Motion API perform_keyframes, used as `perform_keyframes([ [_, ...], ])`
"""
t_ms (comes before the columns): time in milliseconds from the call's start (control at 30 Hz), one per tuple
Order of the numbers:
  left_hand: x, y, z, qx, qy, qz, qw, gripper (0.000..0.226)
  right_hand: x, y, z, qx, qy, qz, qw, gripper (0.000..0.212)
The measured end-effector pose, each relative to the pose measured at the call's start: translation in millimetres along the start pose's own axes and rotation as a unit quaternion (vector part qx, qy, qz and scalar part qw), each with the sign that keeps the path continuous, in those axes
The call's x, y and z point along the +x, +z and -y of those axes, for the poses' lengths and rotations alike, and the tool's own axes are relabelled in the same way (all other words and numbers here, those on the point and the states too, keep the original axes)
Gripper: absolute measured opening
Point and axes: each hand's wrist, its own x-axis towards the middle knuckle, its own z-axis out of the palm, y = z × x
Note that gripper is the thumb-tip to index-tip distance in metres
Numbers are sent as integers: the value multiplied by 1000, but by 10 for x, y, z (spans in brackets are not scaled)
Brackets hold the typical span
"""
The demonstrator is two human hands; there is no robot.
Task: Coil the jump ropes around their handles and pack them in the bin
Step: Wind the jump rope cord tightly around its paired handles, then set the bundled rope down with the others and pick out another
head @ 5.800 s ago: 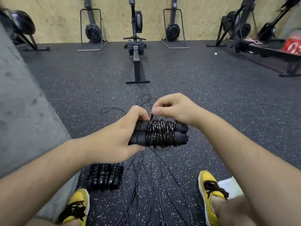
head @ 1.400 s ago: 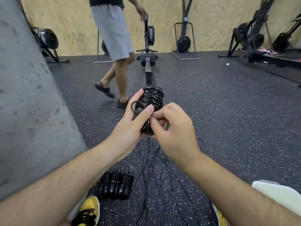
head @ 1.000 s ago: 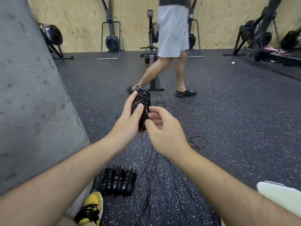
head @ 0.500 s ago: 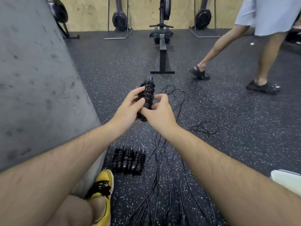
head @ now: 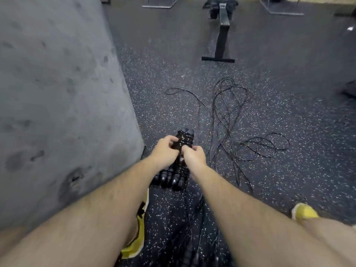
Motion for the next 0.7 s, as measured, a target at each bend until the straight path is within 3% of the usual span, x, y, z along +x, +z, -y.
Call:
perform_keyframes([
  [100,118,342,568,-4,-57,16,998,49,312,175,-467,-26,52,-29,998,36],
  [200,251,508,935,19,-85,-22,996,51,487,395,-747,-18,83,-33,996,33],
  [367,592,458,1382,51,-70,-84,993,50,849,812,-955,-53,18,10,998,39],
  [533,647,346,1820,76,-88,42,992,66,1042,873,-1113,-251,12,58,966,55],
  [700,657,301,1759,197,-53,-28,978,52,829,736,-986,-287,-75,40,954,48],
])
